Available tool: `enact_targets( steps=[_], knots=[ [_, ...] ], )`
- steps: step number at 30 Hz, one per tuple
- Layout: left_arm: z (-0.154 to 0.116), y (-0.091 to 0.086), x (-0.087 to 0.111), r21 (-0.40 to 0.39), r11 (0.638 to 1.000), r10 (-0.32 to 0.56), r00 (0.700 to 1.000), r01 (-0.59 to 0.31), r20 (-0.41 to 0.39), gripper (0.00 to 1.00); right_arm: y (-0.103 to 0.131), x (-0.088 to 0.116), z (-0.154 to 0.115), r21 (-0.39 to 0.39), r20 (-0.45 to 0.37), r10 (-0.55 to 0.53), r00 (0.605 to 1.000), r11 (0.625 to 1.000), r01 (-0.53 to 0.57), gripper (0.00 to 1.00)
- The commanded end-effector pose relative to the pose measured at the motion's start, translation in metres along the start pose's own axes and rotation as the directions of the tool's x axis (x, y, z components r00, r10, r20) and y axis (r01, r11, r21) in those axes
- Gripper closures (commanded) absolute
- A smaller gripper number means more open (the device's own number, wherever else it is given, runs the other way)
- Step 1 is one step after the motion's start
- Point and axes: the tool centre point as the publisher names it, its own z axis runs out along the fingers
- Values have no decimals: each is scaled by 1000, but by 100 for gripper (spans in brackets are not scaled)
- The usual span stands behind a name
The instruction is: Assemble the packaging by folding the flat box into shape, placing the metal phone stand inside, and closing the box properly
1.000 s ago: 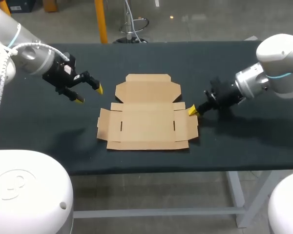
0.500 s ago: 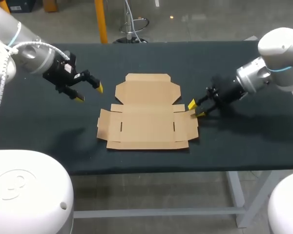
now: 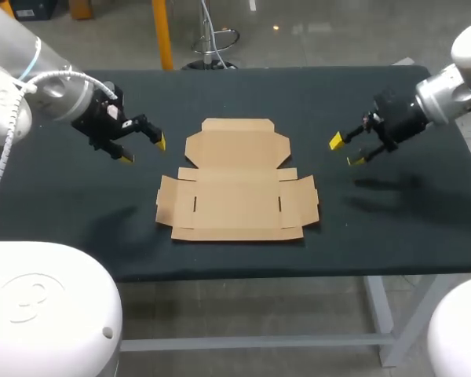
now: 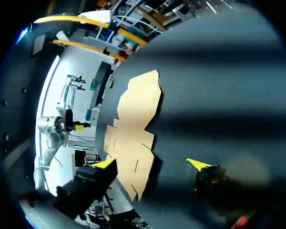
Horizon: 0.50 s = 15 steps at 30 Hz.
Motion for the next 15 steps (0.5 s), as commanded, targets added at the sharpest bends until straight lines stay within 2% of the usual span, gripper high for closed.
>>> enact_targets(
  steps=[1,2,5,6,7,8,9,15],
  knots=[
    [2,-1,-5,-3,1000,-4,1000,4,0,98,5,6,-22,-20,28,-18,999,1000,18,0],
    [3,-1,-6,-4,1000,-5,1000,5,-1,100,8,5,-25,-31,39,-10,999,999,12,0],
    [3,-1,-10,-7,1000,-4,1000,4,-1,100,15,4,-31,-41,50,-26,998,999,28,22],
    [4,-1,-10,-11,1000,1,1000,-1,0,100,17,4,-31,-40,52,-30,998,999,32,50],
    [4,-1,-11,-11,1000,2,1000,-2,0,100,18,5,-32,-44,57,-37,998,998,39,57],
    [4,-1,-11,-12,1000,4,1000,-4,0,100,19,5,-31,-45,57,-37,998,998,40,70],
    [5,-1,-12,-15,1000,10,1000,-10,-5,100,20,5,-30,-46,53,-40,998,998,42,100],
    [11,-3,-13,-24,1000,19,999,-19,-28,100,15,4,-17,-45,32,-11,999,999,12,100]
  ],
)
